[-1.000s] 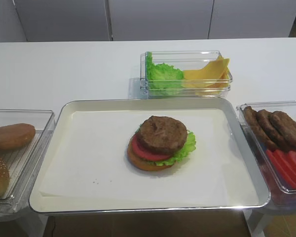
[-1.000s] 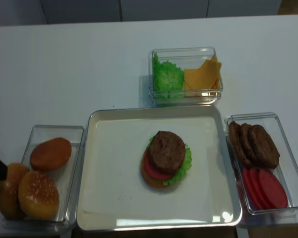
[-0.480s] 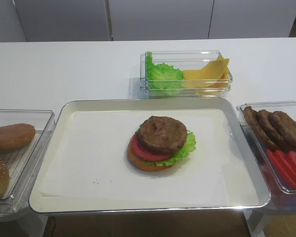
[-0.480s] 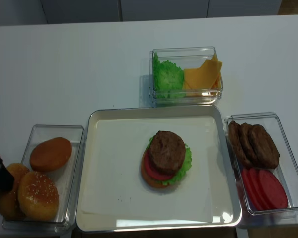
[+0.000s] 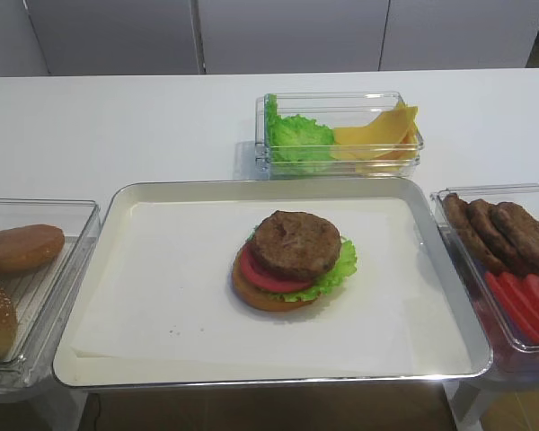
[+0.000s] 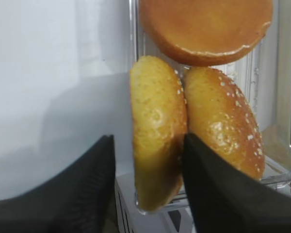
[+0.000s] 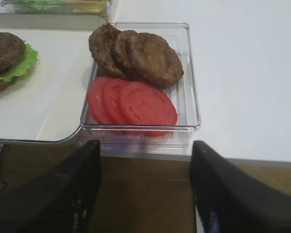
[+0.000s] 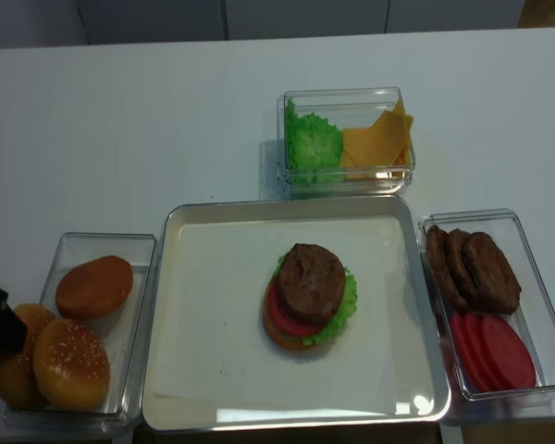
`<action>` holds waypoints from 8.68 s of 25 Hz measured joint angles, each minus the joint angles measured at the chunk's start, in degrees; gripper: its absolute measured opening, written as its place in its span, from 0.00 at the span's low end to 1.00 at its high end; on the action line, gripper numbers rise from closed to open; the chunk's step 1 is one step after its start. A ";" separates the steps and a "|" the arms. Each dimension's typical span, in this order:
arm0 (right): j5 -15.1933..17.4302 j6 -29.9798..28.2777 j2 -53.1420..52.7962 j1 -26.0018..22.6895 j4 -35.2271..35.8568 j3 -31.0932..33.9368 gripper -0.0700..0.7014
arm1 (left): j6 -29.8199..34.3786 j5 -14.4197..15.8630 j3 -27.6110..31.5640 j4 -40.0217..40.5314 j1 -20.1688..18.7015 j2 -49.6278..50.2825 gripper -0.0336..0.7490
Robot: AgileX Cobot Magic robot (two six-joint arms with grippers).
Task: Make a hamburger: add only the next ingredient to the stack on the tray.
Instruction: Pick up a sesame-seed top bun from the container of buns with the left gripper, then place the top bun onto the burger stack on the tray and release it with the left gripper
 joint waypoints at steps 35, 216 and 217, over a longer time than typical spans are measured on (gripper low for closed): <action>0.00 0.00 0.00 0.00 0.00 0.00 0.67 | -0.96 0.70 -11.14 -10.35 0.00 -3.53 0.15; 0.00 1.14 0.00 0.00 0.00 0.00 0.67 | 12.36 -13.75 -3.63 -72.34 -44.98 23.51 0.12; 0.00 1.14 0.00 0.00 0.00 0.00 0.67 | 12.36 -13.75 -3.63 -72.34 -44.98 23.51 0.12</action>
